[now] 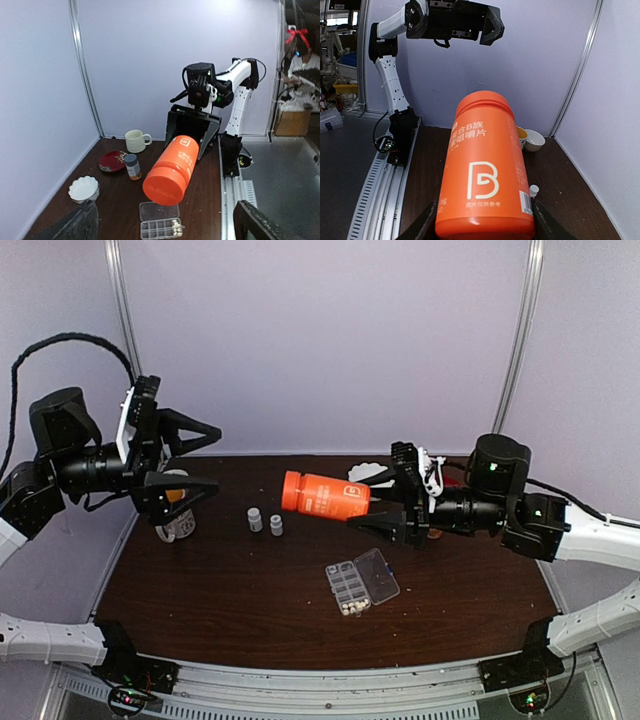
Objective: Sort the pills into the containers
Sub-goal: Unscrew the lid of the pill bottle from the pill bottle.
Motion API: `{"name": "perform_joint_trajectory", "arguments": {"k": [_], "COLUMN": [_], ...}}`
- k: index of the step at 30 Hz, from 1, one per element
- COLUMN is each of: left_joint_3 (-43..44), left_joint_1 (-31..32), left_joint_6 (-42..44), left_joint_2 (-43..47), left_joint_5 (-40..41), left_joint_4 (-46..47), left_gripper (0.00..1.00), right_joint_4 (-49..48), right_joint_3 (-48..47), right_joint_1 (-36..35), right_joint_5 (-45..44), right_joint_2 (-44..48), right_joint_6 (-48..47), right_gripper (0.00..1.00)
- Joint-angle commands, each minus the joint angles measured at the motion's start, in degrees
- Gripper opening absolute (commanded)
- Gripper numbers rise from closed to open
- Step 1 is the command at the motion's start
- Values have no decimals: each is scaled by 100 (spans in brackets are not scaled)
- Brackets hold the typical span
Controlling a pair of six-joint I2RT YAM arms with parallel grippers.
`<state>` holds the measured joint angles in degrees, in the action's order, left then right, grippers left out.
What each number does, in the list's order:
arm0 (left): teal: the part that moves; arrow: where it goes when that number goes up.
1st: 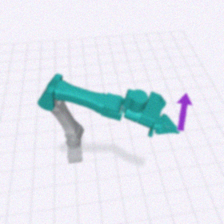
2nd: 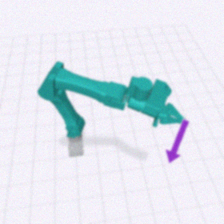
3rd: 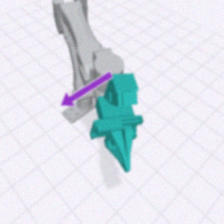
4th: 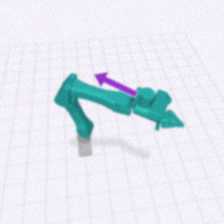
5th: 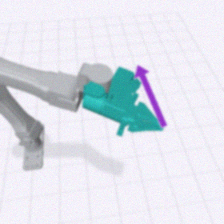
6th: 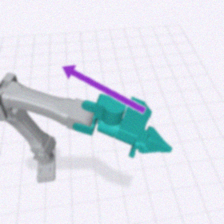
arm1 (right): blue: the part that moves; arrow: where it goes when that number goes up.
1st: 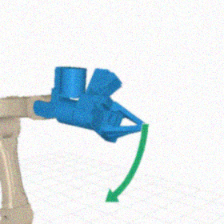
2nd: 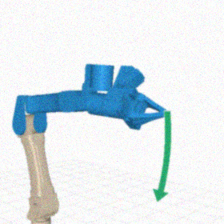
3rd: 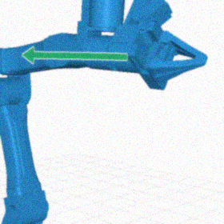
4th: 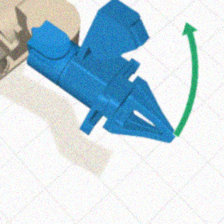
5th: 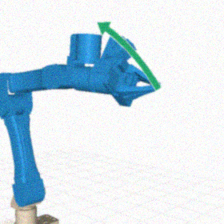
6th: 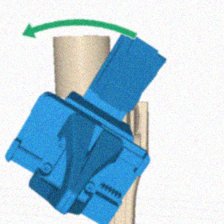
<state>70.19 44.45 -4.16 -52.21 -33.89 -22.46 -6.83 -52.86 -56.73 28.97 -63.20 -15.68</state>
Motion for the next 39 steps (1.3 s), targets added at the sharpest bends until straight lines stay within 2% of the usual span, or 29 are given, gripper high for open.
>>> {"name": "perform_joint_trajectory", "arguments": {"k": [1,6,12,21,28,35,39], "left_joint_3": [-521,-656,-656,-485,-506,-473,-484], "left_joint_1": [26,326,832,874,911,976,1016], "left_joint_6": [2633,4197,5638,5909,5944,5997,6021], "left_joint_2": [277,190,-84,-366,-466,-544,-571], "left_joint_5": [-167,322,705,528,605,658,752], "left_joint_4": [489,445,309,61,214,255,302], "left_gripper": [98,97,97,98,97,87,86], "right_joint_4": [-284,-786,-648,-728,-875,-1057,-1103], "right_joint_3": [-140,-122,-451,-536,-564,-490,-497], "right_joint_1": [22,22,22,18,13,13,13], "right_joint_5": [804,1132,1305,1346,1438,1330,1348], "right_joint_2": [-145,-244,-501,-626,-717,-737,-753], "right_joint_6": [1093,1556,1833,1885,2006,2139,2183], "right_gripper": [13,12,11,11,11,10,10]}}
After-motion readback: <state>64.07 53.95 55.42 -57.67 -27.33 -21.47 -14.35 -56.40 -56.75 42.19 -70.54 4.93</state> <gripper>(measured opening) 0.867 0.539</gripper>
